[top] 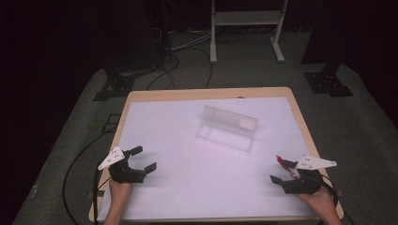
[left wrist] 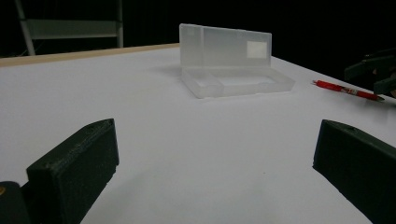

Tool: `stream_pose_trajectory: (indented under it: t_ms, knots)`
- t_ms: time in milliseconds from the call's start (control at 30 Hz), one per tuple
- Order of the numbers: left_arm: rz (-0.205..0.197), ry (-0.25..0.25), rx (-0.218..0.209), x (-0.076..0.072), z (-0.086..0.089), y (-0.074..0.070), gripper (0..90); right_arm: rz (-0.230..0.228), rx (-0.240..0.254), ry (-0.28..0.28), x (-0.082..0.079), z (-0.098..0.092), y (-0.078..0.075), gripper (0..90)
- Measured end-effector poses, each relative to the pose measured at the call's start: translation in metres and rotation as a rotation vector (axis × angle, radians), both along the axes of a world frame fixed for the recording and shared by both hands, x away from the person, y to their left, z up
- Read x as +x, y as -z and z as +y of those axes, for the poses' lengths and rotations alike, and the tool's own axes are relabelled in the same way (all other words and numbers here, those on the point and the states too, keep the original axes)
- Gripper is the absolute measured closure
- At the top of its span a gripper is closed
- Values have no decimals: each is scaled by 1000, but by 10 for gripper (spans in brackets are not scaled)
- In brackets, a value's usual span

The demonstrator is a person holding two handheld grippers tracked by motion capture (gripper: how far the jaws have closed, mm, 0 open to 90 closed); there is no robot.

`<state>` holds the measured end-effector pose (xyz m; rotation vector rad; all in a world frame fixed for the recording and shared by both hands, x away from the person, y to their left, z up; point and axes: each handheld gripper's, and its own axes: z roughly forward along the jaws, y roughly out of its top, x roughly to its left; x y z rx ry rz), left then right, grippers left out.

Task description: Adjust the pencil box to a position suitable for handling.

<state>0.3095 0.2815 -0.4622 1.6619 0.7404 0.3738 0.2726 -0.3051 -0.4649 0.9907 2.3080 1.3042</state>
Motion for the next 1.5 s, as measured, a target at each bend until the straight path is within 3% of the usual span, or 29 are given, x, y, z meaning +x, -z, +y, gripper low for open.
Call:
stream_pose_trajectory:
  t_ms: [200,367,600,733,1200,1400,1500]
  knots:
    - [-2,-2,11,0,0,0,0,-6,-24,-34,5,5,-9,203]
    - [-3,-2,15,-1,-1,0,0,-37,-38,-55,13,10,-22,203]
    - [-7,0,17,-1,-1,0,0,-53,-59,-104,34,27,-44,203]
    - [-9,2,22,-1,-2,0,0,-60,-95,-144,48,41,-53,209]
    - [-13,5,28,-2,-2,0,0,-43,-176,-243,95,90,-65,223]
    - [-12,3,23,-1,-2,0,0,-15,-221,-279,114,113,-59,224]
    - [-10,2,22,-1,-2,0,0,0,-220,-286,123,121,-54,233]
